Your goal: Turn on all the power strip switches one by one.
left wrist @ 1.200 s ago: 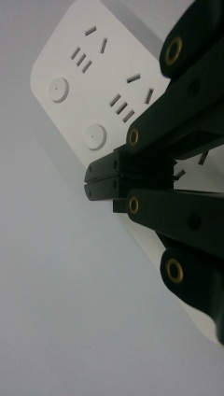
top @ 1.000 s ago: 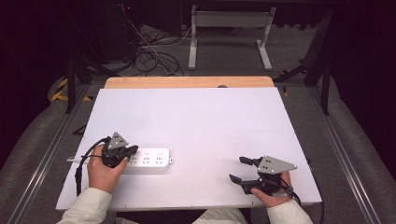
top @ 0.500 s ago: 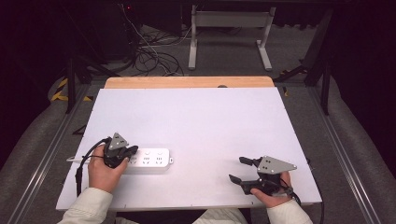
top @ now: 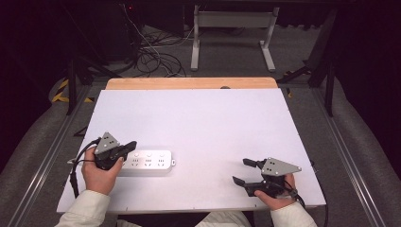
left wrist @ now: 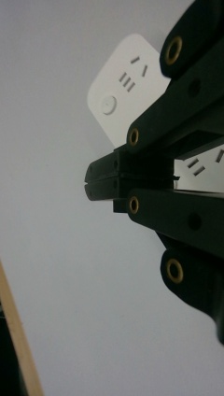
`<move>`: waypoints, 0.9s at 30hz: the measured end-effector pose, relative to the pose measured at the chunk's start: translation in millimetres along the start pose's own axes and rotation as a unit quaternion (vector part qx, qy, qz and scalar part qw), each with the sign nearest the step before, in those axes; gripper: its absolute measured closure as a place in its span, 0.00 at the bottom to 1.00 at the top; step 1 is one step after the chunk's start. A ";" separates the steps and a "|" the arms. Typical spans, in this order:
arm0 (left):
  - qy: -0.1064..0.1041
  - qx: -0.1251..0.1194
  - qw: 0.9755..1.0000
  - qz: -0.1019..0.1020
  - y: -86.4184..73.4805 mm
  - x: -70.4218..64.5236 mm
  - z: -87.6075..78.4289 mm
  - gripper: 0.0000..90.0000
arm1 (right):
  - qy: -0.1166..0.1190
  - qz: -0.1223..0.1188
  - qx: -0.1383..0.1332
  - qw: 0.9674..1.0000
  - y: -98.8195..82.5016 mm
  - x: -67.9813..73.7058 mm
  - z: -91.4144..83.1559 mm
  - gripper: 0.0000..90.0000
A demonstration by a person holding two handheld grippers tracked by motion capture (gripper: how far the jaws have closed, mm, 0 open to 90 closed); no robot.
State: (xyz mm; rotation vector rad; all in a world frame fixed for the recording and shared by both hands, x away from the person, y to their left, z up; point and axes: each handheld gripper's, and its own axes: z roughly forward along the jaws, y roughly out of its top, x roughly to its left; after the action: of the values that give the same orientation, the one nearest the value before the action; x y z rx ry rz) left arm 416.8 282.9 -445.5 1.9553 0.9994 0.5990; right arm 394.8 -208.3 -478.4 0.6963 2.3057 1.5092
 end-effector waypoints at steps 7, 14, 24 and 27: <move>-0.006 -0.011 1.000 -0.003 6.4 -2.2 -10.1 1.00 | 0.002 -0.002 0.000 1.000 0.0 1.1 0.0 0.29; -0.018 0.002 1.000 0.004 8.8 -6.8 -3.4 1.00 | 0.002 -0.002 0.001 1.000 0.0 0.8 0.4 0.29; -0.033 0.035 0.999 0.014 5.4 -14.4 18.7 1.00 | 0.002 -0.002 0.002 1.000 -0.2 0.8 0.6 0.29; -0.034 0.039 0.999 0.015 4.9 -16.9 23.0 1.00 | 0.003 -0.002 0.003 1.000 -0.2 0.8 0.9 0.29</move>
State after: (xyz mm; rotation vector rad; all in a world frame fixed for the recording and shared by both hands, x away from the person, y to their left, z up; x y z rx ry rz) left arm 425.5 256.7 -454.2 2.0481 0.9650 0.5125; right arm 394.5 -207.2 -479.0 0.6891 2.3153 1.5051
